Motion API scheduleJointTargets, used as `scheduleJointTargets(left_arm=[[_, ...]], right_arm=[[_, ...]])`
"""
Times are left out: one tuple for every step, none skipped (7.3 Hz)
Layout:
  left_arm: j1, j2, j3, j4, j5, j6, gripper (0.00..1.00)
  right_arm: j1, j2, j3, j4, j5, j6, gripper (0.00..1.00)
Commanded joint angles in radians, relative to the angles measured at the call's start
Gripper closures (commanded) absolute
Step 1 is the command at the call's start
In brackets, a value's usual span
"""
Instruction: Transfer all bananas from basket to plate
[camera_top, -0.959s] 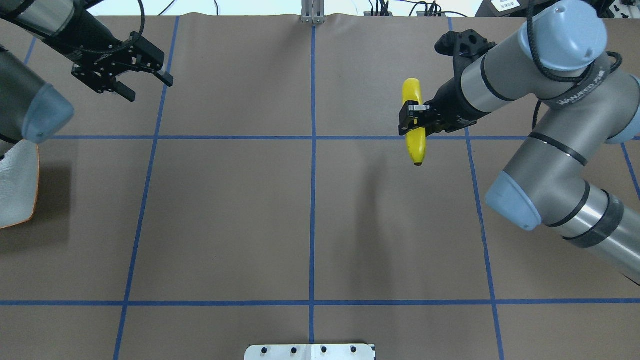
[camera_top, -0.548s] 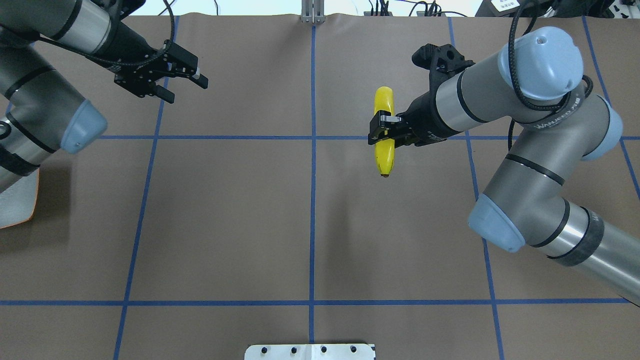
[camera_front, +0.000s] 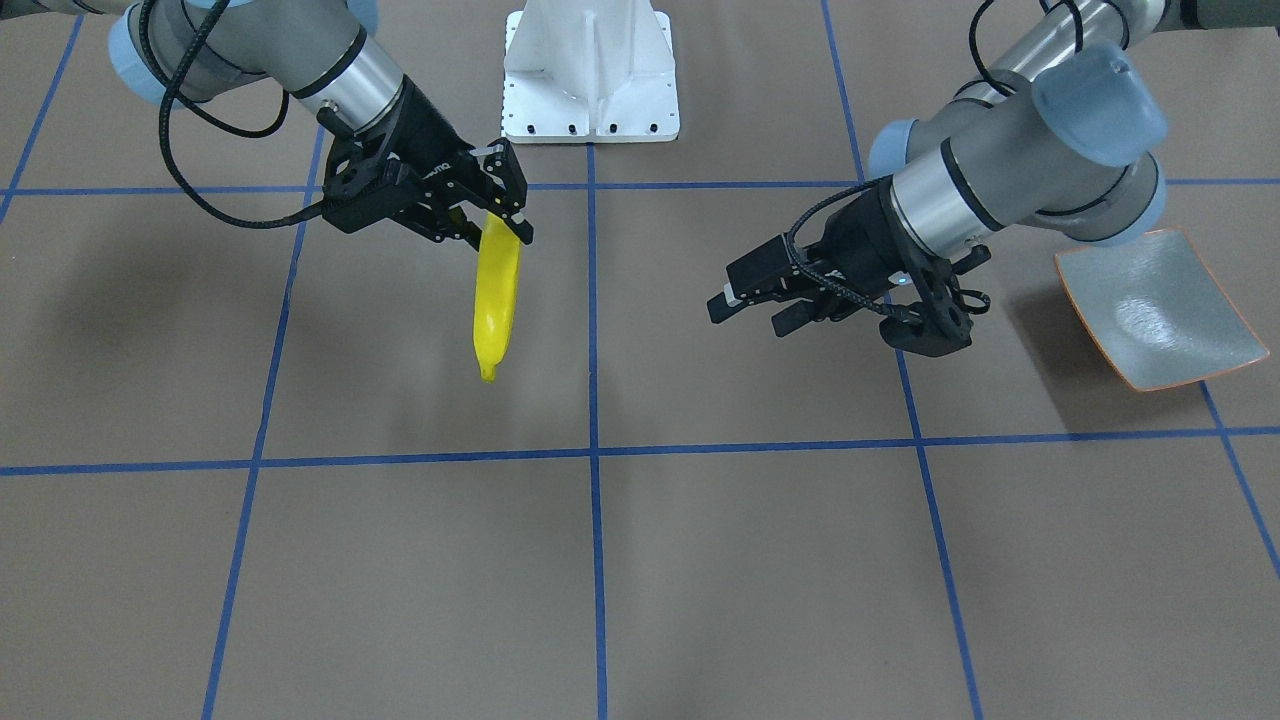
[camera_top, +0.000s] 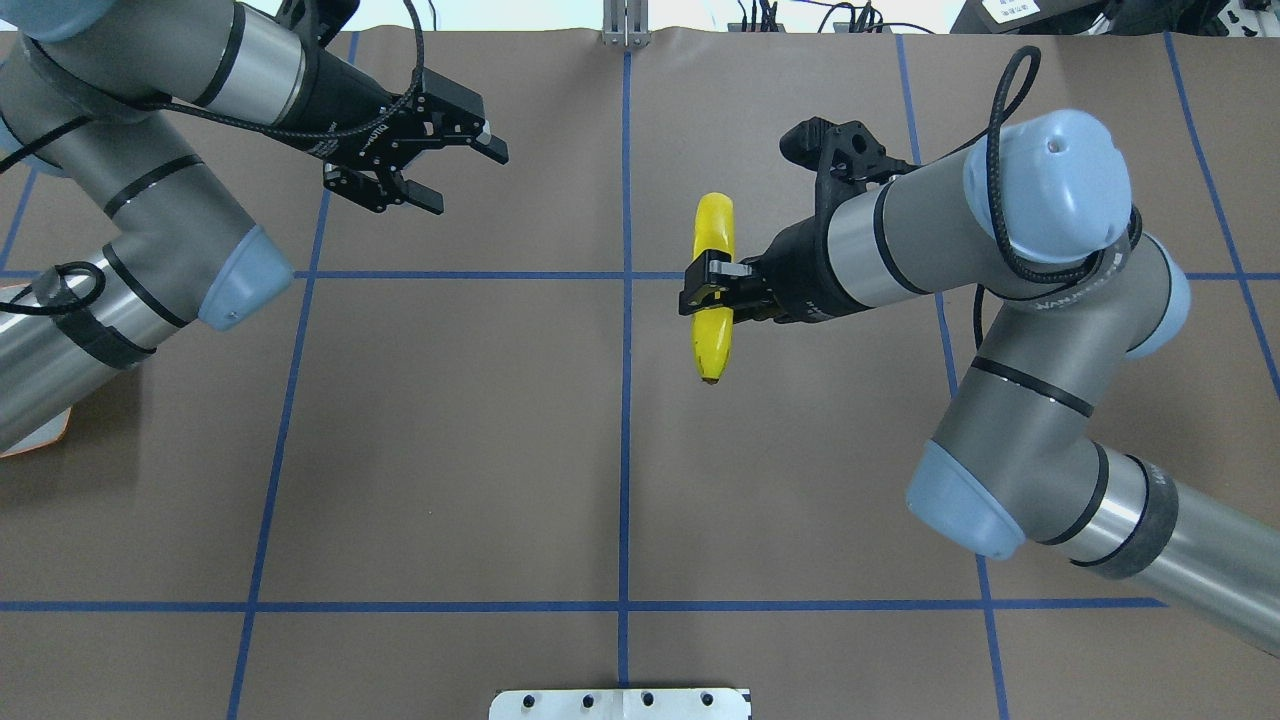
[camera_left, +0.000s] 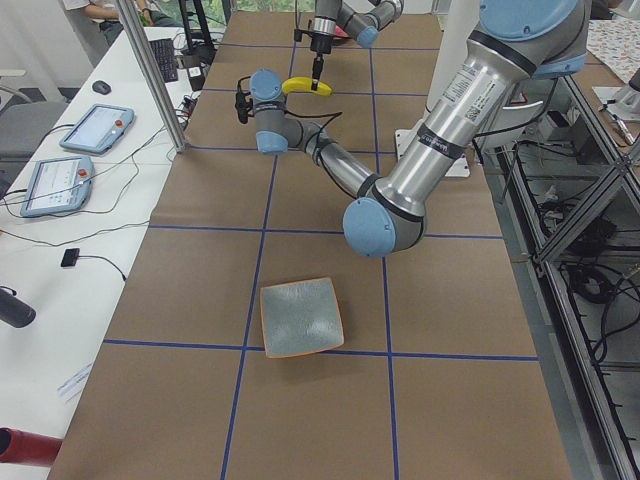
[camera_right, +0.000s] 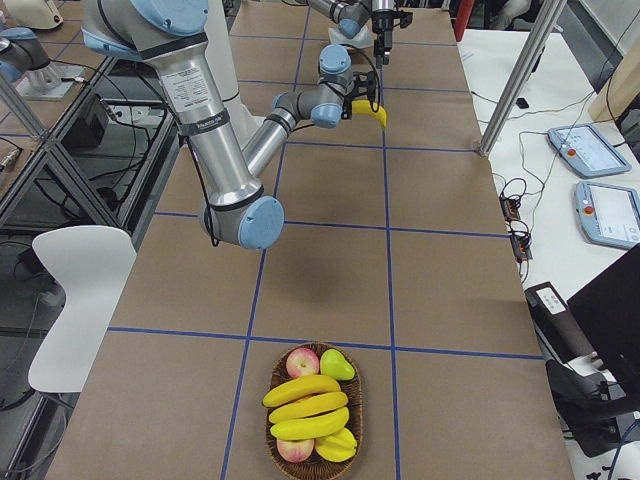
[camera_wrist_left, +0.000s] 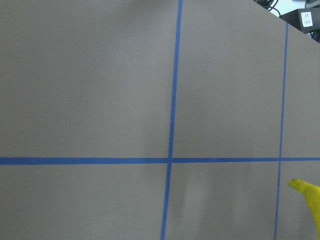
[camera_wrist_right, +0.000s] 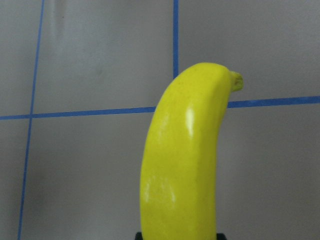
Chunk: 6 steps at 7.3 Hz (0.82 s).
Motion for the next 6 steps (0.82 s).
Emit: scheduleJointTargets(left_arm=[[0.085,-0.012,0.000,-0.199,0.126,-0.280,0.01],[0.101,-0.010,0.000,-0.276,0.155,-0.365,0.01],[0.103,-0.010,0.002,-0.312,0.157,-0.393,0.01],[0.104,-0.010,0.002,-0.345,0.157,-0.398,0.01],[0.109,-0.010,0.002,-0.364,0.157,-0.398,0.01],[0.116,-0.016,0.002,-0.363,0.159,-0.397,0.01]], right_arm=[[-0.043,0.001,-0.001,0.113,-0.033,0.043,1.00],[-0.042,0.000,0.002,0.153,-0.033,0.057,1.00],[-0.045,0.000,-0.001,0.197,-0.033,0.069,1.00],[-0.046,-0.002,-0.001,0.217,-0.032,0.071,1.00],[-0.048,0.000,0.003,0.219,-0.030,0.071,1.00],[-0.052,0.000,0.008,0.219,-0.030,0.071,1.00]])
